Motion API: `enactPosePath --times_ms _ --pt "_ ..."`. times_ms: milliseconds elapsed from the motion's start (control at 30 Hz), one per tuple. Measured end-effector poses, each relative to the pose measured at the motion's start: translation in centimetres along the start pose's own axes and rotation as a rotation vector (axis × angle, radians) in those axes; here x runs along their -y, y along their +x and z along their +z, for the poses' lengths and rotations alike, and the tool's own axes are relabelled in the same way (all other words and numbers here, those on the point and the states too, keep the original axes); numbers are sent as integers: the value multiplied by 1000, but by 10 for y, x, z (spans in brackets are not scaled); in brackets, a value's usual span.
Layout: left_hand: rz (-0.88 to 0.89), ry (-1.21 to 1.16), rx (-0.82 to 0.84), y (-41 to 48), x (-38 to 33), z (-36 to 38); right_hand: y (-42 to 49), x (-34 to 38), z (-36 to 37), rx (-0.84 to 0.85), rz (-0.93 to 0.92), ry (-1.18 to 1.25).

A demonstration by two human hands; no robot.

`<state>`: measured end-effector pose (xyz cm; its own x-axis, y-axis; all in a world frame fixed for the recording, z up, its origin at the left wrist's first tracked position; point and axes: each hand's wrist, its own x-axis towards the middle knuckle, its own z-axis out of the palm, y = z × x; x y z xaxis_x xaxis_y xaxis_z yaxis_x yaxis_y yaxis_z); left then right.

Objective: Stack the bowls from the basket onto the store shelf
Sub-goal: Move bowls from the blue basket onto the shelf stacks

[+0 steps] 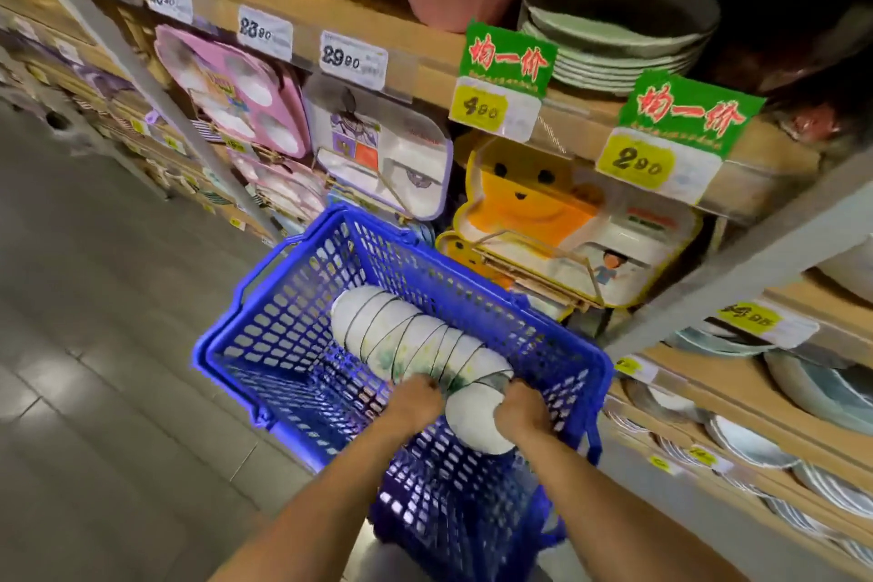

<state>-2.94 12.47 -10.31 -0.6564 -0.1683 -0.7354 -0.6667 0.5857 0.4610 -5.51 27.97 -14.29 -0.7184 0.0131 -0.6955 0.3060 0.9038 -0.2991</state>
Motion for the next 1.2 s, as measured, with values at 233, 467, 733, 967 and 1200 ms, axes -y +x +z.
enactPosePath --times_ms 233,467,733,967,1200 --pt "31 75 147 36 5 16 37 6 22 8 97 -91" --pt "16 8 274 56 31 16 52 -3 43 -58 86 -94" --pt "68 111 318 51 41 -2 25 10 31 -25 137 -283" --pt "187 236 305 34 34 -31 -8 29 8 57 197 -313" --pt "200 131 341 21 42 -54 -48 38 -31 123 185 -198"
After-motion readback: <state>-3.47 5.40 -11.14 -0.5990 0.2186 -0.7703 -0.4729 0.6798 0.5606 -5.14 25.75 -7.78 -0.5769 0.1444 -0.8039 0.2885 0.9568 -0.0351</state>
